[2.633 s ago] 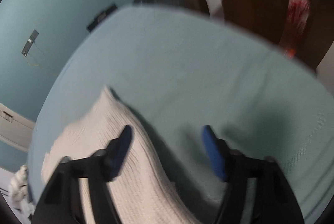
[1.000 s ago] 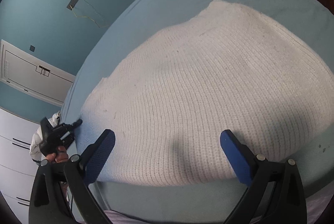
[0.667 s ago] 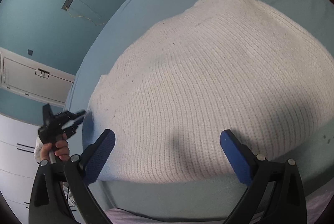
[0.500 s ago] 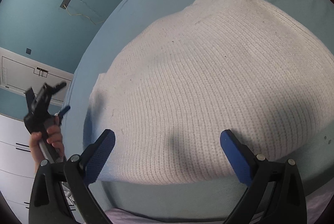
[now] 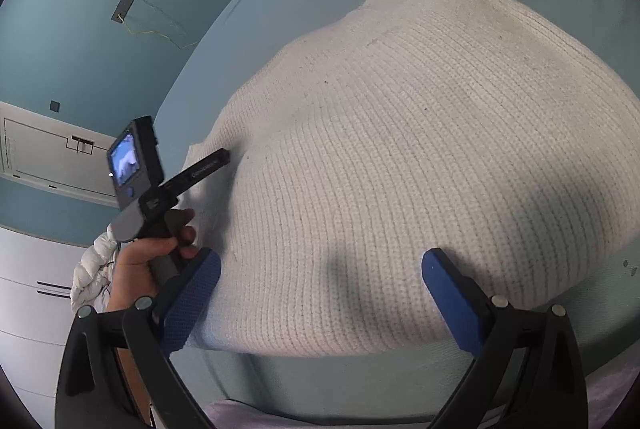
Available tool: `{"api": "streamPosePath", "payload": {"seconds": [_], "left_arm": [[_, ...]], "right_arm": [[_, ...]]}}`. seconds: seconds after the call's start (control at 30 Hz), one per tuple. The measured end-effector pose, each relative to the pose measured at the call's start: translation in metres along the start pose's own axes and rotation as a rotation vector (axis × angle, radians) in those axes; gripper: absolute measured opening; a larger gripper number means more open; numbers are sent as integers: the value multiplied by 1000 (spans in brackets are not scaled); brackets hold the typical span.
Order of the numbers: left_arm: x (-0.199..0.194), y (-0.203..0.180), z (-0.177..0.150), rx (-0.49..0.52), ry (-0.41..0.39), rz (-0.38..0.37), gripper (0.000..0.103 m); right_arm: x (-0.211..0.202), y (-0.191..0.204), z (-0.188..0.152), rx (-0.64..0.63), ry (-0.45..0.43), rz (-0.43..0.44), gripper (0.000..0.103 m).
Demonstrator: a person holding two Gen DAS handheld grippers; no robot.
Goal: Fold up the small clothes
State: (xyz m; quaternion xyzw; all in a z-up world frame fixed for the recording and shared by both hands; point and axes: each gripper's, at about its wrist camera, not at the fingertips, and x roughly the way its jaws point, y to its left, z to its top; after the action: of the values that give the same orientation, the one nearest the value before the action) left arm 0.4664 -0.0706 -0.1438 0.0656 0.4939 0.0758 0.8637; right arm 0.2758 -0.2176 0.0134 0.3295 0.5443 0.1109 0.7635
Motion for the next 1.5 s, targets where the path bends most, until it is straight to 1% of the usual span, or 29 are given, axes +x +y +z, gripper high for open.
{"api": "streamPosePath", "payload": {"seconds": [0.03,0.1,0.13,0.17,0.2,0.23,0.27,0.33,0.37,0.43,0.47,0.53,0.57,0.63,0.73,0.8,0.83,0.9,0.93,0.97,1.03,1.07,1.1,1.13,1.2,1.27,1.3,1.4,1.5], "left_arm": [[-22,10,-6,-30,-30,-47,103],[-54,28,-24,-78,-61,-120,103],[-67,32,-33,-99,-64,-139,103],[-79,46,-47,-118,-65,-152,103],[-89,71,-58,-134,-67,-161,103],[-103,80,-77,-154,-65,-164,103],[-108,87,-87,-162,-59,-158,103],[-126,95,-119,-171,-63,-132,103],[-139,94,-138,-173,-68,-108,103],[-156,95,-164,-161,-72,-58,103],[-159,109,-179,-160,-70,-58,103],[-170,111,-193,-155,-72,-73,103],[-182,117,-207,-156,-91,-61,103],[-187,115,-218,-129,-124,-10,103],[-198,116,-231,-81,-143,17,103],[-200,116,-232,-76,-139,9,103],[-200,117,-234,-78,-135,9,103],[-196,118,-235,-74,-119,6,103],[-195,118,-236,-72,-106,-2,103],[-188,117,-235,-68,-85,-18,103],[-180,117,-236,-65,-51,-32,103],[-174,116,-235,-67,-33,-34,103],[-171,117,-235,-69,-21,-36,103],[-166,117,-235,-72,-4,-42,103],[-161,117,-234,-70,15,-45,103],[-156,116,-233,-66,27,-44,103],[-153,115,-232,-61,34,-45,103],[-144,115,-229,-58,54,-47,103],[-134,116,-226,-68,76,-71,103]], "right_arm": [[-3,-2,2,4,-6,-4,99],[-7,-5,5,2,-16,-30,99],[-8,-7,6,2,-16,-44,99],[-9,-8,6,2,-13,-55,99],[-10,-9,6,0,-14,-65,99],[-11,-10,6,-5,-17,-86,99],[-13,-10,5,-19,-31,-116,99],[-21,-2,3,-89,-83,-201,99],[-26,5,1,-144,-116,-267,99],[-36,20,-4,-249,-175,-355,99],[-41,30,-9,-312,-214,-400,99],[-52,48,-21,-443,-291,-487,99],[-55,53,-26,-492,-307,-508,99],[-67,61,-35,-565,-326,-545,99],[-92,60,-43,-617,-381,-535,99],[-114,58,-44,-646,-414,-507,99],[-123,57,-44,-661,-406,-486,99],[-134,51,-39,-685,-331,-476,99],[-136,46,-36,-676,-279,-497,99],[-141,36,-33,-635,-266,-513,99],[-150,13,-26,-498,-317,-549,99],[-149,-4,-21,-413,-334,-583,99],[-143,-17,-16,-361,-331,-608,99],[-133,-30,-11,-317,-309,-629,99],[-104,-57,3,-243,-201,-652,99],[-78,-74,21,-182,-93,-627,99],[-72,-80,27,-153,-71,-603,99],[-60,-96,41,-16,-47,-509,99],[-47,-113,46,79,-8,-480,99]]}}
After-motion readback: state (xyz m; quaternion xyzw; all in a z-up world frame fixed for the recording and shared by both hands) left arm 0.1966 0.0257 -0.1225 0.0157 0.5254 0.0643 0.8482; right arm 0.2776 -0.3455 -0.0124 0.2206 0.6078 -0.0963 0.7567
